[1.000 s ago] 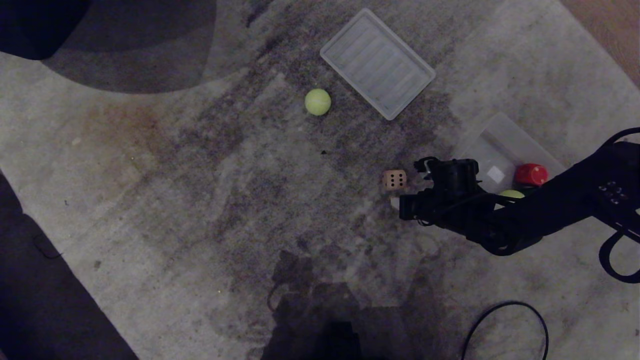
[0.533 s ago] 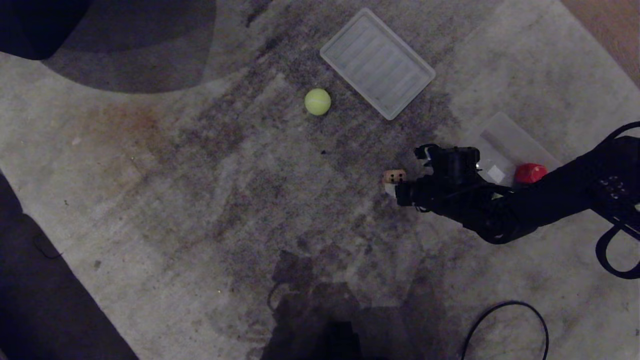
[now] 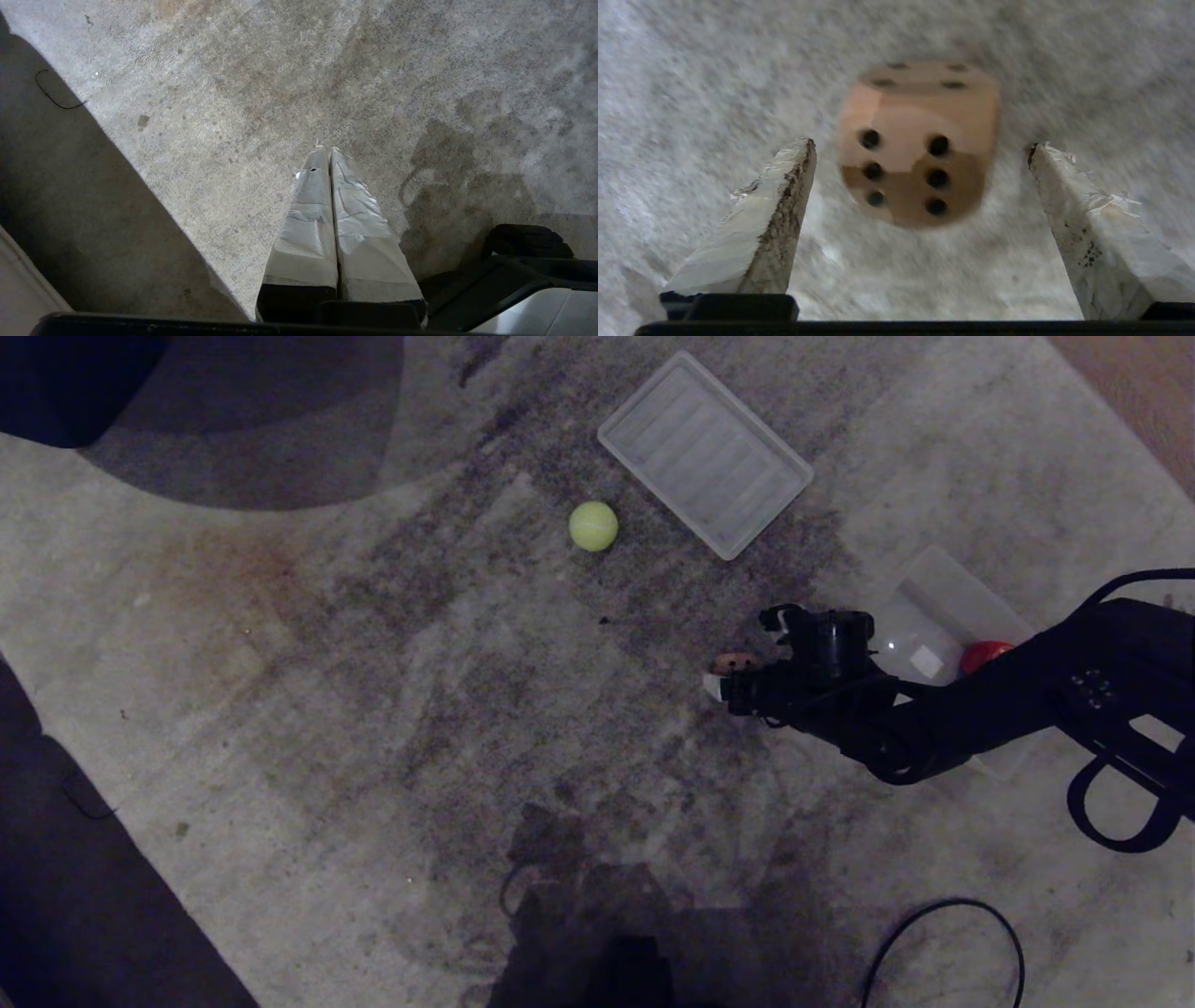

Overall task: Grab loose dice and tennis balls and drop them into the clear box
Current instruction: Pick up toys out of the box

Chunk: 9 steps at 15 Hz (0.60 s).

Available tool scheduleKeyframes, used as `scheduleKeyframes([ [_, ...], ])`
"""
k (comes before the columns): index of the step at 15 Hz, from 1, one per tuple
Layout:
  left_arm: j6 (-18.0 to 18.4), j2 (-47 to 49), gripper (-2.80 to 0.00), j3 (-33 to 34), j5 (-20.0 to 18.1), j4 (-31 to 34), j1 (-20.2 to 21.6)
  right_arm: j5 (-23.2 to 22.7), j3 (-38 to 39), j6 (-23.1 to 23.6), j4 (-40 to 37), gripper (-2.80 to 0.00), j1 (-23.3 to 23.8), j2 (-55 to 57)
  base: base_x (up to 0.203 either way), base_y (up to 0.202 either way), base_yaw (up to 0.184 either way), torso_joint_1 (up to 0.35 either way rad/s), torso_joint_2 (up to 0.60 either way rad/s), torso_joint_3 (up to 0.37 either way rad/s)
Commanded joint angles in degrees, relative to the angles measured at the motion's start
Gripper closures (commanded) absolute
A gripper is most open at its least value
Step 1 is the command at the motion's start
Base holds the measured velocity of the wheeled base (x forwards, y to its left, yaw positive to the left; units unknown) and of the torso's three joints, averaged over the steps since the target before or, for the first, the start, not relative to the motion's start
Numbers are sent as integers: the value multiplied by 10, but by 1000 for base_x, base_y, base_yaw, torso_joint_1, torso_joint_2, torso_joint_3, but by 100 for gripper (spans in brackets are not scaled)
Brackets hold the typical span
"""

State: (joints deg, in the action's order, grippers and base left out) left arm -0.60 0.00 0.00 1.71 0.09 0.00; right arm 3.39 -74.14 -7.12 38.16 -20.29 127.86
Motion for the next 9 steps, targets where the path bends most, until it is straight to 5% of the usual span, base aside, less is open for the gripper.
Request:
scheduleKeyframes([
  [1,0,1,0,1,1,0,0,0,-12,3,18,0,-2,13,0,0,0,0,0,0],
  [9,0,1,0,1,1,0,0,4,-7,65,47,0,3,22,0,0,0,0,0,0],
])
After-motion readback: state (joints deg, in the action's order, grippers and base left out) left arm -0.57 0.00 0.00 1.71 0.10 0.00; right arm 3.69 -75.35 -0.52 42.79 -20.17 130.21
